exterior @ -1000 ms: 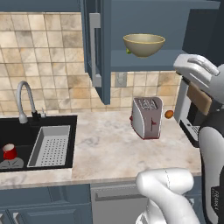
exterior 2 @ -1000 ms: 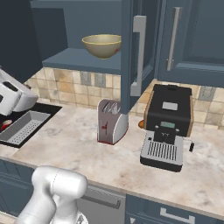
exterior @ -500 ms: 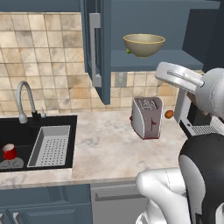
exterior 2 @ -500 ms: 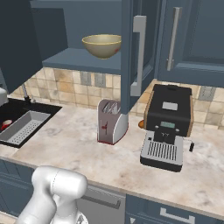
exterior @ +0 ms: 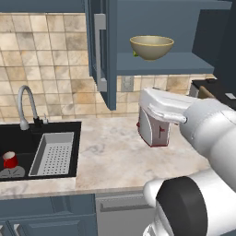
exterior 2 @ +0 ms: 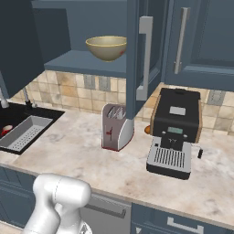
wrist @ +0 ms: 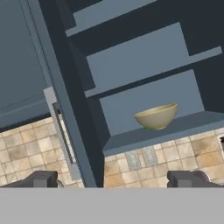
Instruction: Pick the mug and place it in the sink. Pick the bowl and place it in the open cabinet and then close the cabinet.
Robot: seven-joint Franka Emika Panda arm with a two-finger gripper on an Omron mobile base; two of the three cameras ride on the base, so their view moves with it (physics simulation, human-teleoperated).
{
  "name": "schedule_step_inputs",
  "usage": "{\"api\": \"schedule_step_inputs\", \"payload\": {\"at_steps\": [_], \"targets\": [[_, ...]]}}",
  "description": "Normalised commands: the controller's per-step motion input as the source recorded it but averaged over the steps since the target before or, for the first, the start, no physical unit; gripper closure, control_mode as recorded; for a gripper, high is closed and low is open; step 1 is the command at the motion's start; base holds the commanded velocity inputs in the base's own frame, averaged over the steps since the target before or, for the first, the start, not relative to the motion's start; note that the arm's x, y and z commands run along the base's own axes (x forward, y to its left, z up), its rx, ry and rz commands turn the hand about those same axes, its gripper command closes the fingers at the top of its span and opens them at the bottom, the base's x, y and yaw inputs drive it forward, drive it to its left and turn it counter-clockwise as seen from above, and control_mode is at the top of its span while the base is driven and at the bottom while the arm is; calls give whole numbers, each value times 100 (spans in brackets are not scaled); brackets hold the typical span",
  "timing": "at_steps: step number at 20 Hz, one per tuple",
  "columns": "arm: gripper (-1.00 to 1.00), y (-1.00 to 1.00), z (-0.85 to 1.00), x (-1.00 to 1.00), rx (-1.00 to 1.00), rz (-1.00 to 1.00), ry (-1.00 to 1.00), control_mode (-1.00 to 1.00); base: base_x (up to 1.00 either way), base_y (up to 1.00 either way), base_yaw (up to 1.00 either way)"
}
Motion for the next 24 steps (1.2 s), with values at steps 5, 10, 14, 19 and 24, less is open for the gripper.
{"api": "schedule_step_inputs", "payload": {"at_steps": [5,10,14,19,24], "targets": [[-100,36,0,0,-7,0,-3,-100,0,0,0],[-100,39,0,0,-8,0,0,-100,0,0,0],[-100,49,-1,0,-10,0,0,-100,0,0,0],[-100,37,-6,1,-7,0,0,-100,0,0,0],[-100,12,-13,10,-2,0,0,-100,0,0,0]]}}
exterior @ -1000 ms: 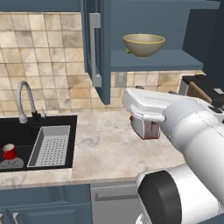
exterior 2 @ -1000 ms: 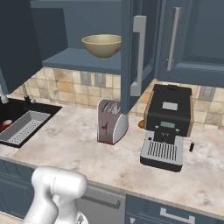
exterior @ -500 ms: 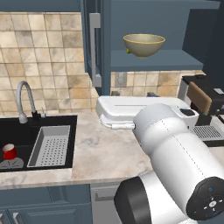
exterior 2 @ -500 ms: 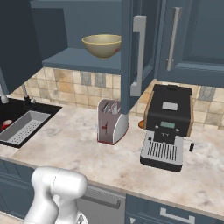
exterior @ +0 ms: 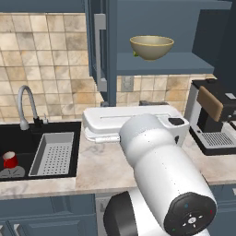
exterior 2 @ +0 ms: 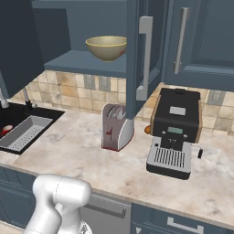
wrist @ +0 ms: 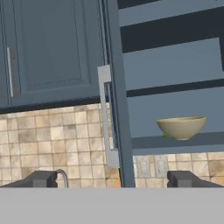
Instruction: Pick the mug and place it in the sink. Pick the bowl and place it in the open cabinet and then close the cabinet.
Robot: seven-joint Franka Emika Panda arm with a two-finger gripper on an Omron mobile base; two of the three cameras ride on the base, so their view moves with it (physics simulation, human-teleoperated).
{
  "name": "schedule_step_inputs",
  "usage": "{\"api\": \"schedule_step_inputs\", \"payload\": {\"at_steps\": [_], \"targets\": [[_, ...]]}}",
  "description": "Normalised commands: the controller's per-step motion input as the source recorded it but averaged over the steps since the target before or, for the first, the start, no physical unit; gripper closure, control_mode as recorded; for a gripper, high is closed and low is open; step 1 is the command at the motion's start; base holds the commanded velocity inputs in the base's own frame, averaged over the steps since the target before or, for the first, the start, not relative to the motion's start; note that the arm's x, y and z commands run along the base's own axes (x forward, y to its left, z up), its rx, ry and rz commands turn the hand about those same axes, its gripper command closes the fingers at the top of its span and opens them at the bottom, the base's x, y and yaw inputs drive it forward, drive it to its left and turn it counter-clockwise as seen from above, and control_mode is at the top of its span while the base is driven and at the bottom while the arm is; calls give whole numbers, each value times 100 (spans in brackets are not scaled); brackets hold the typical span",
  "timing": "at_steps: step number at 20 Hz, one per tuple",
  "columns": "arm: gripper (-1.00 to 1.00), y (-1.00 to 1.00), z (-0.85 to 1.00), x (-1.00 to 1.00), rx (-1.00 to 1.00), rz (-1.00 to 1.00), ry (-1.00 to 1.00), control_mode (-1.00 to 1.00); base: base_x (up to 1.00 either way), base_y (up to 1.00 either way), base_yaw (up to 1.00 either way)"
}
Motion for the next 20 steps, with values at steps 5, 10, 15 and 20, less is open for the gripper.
{"api": "schedule_step_inputs", "payload": {"at_steps": [5,10,15,20], "targets": [[-100,1,-18,16,0,1,0,-100,0,0,0],[-100,0,-19,17,0,2,0,-100,0,0,0],[-100,6,-14,17,-1,0,0,-100,0,0,0],[-100,18,-15,15,-1,0,0,-100,0,0,0]]}}
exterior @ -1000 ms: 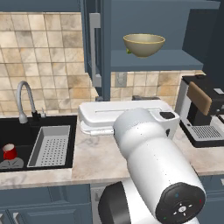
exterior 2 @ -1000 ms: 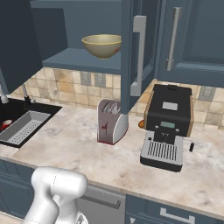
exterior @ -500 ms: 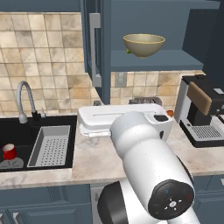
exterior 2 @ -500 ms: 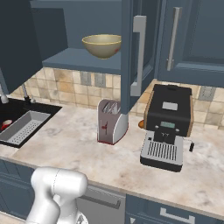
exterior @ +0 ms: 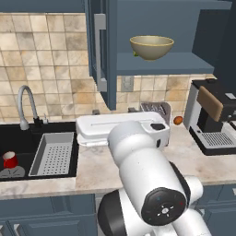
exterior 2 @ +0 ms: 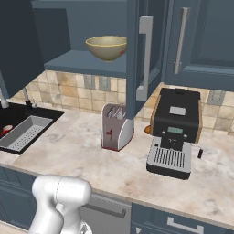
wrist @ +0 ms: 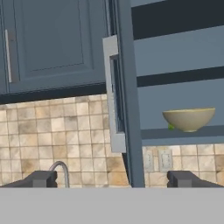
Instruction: Pick the mug and place it in the sink. Pick the bowl and place it in the open cabinet and then close the cabinet.
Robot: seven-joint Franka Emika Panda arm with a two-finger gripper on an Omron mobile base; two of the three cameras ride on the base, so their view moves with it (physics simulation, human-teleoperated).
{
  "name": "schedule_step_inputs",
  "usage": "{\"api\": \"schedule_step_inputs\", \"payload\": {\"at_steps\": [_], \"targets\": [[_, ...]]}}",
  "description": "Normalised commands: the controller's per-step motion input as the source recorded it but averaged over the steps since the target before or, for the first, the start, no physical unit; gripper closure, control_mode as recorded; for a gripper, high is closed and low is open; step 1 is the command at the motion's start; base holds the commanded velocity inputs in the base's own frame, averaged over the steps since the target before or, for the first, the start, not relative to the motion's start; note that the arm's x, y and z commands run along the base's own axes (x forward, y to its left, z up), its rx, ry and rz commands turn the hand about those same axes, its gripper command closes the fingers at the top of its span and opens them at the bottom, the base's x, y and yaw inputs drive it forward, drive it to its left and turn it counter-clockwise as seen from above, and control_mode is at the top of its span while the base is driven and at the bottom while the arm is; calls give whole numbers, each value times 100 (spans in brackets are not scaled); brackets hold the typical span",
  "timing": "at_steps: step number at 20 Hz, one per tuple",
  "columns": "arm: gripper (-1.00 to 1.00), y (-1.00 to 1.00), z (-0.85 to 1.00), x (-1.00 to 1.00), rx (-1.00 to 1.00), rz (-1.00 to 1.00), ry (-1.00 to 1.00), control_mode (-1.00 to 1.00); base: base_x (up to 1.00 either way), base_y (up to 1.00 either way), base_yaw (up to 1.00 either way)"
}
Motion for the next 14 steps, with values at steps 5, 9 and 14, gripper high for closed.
{"api": "schedule_step_inputs", "payload": {"at_steps": [5,9,14], "targets": [[-100,12,-16,14,0,0,0,-100,0,0,0],[-100,5,-13,16,0,0,0,-100,0,0,0],[-100,0,-2,11,0,0,-1,-100,0,0,0]]}}
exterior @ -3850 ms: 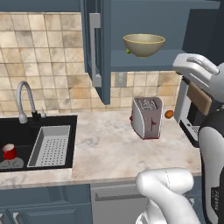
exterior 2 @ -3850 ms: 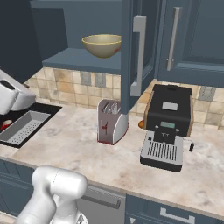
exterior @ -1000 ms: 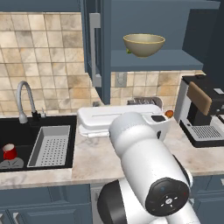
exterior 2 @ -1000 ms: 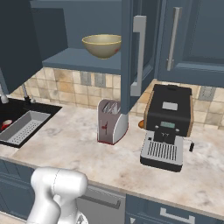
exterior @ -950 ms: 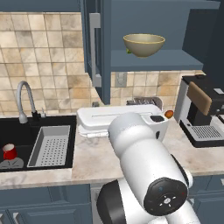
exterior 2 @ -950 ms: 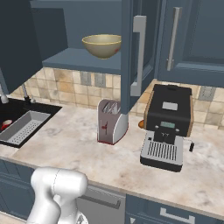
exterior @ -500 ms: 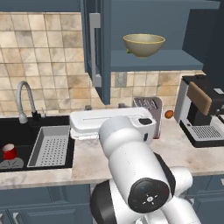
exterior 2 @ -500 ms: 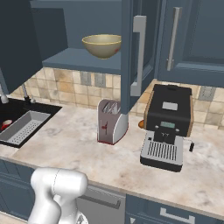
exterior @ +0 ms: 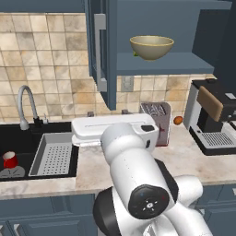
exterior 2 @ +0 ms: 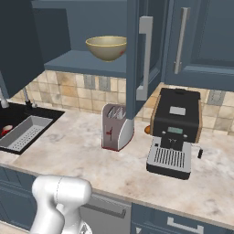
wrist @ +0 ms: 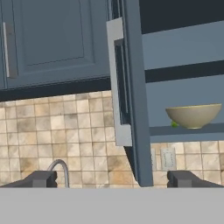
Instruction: Pick the mug and place it in the sink. Pick the bowl and place it in the open cabinet and then close the cabinet.
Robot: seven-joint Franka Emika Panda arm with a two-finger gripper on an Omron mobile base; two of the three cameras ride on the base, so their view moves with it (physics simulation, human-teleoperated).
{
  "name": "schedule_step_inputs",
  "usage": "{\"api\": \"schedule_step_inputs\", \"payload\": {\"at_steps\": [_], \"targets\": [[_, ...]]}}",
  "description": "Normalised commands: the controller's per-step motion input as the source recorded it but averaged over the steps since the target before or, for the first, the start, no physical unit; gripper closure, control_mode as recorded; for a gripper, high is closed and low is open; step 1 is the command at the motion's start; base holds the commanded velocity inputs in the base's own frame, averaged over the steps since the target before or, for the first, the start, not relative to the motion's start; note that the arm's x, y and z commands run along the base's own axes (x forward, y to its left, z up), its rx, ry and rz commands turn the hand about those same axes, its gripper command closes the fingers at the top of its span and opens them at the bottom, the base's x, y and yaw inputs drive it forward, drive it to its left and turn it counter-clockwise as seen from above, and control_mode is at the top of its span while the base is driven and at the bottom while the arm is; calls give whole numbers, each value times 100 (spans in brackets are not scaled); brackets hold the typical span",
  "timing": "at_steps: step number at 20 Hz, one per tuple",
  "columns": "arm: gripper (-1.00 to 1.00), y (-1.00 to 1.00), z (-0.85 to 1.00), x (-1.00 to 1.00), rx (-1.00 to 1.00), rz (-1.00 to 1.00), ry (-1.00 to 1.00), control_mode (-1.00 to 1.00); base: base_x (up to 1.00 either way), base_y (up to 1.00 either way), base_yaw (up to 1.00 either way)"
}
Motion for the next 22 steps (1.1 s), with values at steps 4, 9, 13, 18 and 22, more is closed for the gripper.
{"api": "schedule_step_inputs", "payload": {"at_steps": [4,9,13,18,22], "targets": [[-100,0,0,13,0,0,-1,-100,0,0,0],[-100,2,0,12,0,0,0,-100,0,0,0],[-100,8,0,12,0,0,0,-100,0,0,0],[-100,13,0,16,-1,0,0,-100,0,0,0],[-100,12,0,23,0,0,0,-100,0,0,0]]}}
